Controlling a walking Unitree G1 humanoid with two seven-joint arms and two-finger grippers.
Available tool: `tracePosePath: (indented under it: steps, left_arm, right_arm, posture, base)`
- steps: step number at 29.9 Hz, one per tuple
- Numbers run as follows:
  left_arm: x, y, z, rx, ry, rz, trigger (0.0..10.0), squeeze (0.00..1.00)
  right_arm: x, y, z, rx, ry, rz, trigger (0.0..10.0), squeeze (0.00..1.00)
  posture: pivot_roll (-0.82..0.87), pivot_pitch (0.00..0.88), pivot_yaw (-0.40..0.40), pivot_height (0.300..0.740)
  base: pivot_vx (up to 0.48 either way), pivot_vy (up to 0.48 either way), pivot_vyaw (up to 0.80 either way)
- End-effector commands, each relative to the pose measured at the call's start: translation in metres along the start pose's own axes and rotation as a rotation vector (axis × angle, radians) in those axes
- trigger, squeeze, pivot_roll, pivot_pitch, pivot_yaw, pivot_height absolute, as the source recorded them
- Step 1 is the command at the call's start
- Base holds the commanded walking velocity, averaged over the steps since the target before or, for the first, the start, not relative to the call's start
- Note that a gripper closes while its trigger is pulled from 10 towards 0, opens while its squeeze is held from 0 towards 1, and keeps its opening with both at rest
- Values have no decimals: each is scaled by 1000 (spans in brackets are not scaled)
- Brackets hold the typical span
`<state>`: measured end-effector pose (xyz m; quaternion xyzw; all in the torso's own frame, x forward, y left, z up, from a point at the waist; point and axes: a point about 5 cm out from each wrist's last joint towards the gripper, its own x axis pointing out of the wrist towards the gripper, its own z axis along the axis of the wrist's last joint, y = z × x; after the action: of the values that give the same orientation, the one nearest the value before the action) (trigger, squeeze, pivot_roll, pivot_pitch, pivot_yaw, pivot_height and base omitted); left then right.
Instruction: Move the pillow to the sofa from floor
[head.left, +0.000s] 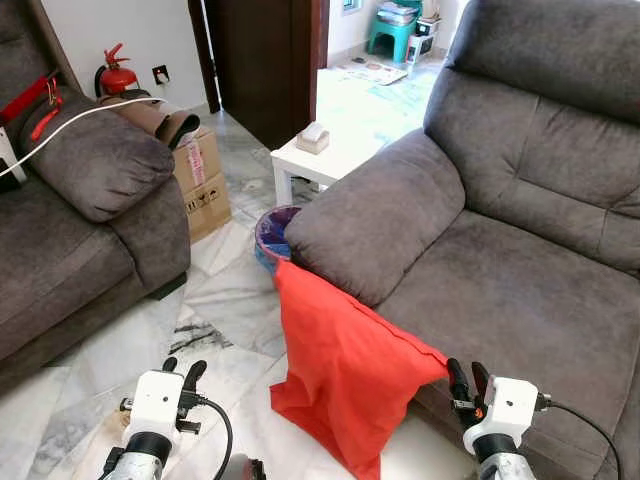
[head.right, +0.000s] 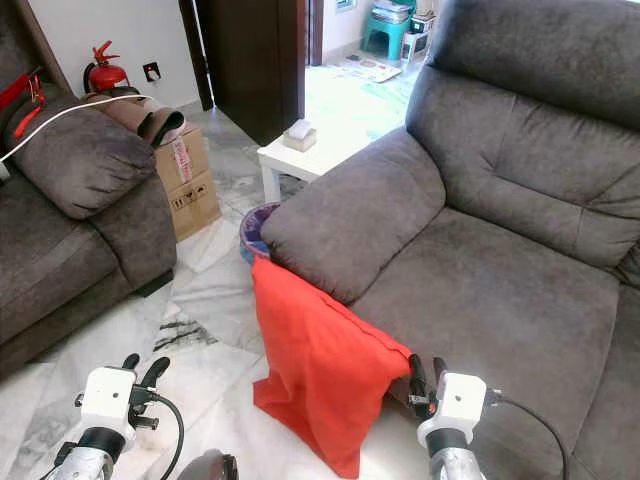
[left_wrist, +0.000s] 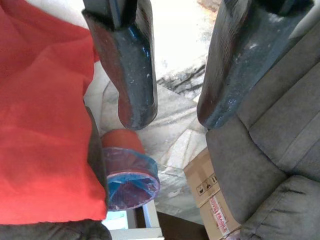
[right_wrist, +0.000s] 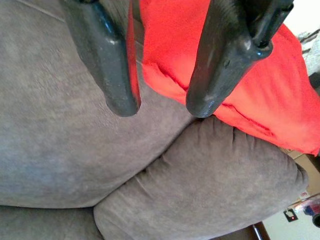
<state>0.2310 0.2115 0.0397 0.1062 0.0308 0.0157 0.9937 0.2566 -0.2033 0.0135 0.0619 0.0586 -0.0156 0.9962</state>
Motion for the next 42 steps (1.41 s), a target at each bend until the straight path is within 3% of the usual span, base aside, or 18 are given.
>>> tracePosePath:
  steps: [1, 11, 18, 19, 20, 25, 30, 33, 42]
  left_arm:
    - [0, 0, 1, -6, -4, -5, 10000, 0]
    - [1, -3, 1, -8, -2, -29, 10000, 0]
    - [1, -7, 0, -7, 5, -62, 10000, 0]
    - [0, -7, 0, -6, 10, -65, 10000, 0]
    - [0, -7, -1, -6, 12, -66, 10000, 0]
    - [-1, -9, -2, -10, 17, -75, 10000, 0]
    - [-1, -12, -3, -7, 28, -95, 10000, 0]
    - [-1, -13, -3, -6, 26, -105, 10000, 0]
    - [4, -17, 6, -14, -5, -118, 10000, 0]
  right_arm:
    - [0, 0, -2, 6, 11, -10, 10000, 0]
    - [1, -2, -2, 2, 17, -27, 10000, 0]
    - [3, 1, -2, -4, 19, -20, 10000, 0]
    - [3, 1, -2, -2, 24, -16, 10000, 416]
    - [3, 1, -2, -1, 28, -13, 10000, 1000]
    - [4, -2, -4, 3, 48, 1, 10000, 1000]
    - [9, 10, -10, 3, 153, 223, 10000, 1000]
    - [13, 12, -6, 7, 151, 275, 10000, 1000]
    - [32, 13, 11, -10, 113, 270, 10000, 1000]
  posture:
    - [24, 117, 9, 636]
    - [21, 116, 11, 636]
    - [27, 115, 9, 636]
    - [27, 115, 9, 636]
    - [27, 116, 8, 636]
    - [27, 117, 9, 636]
    - [27, 118, 12, 636]
    - [31, 119, 11, 636]
    - [57, 131, -4, 636]
  base:
    - [319, 0, 0]
    - [315, 0, 0]
    - [0, 0, 0]
    - [0, 0, 0]
    - [0, 0, 0]
    - [0, 0, 0]
    - [0, 0, 0]
    - [0, 0, 0]
    - [0, 0, 0]
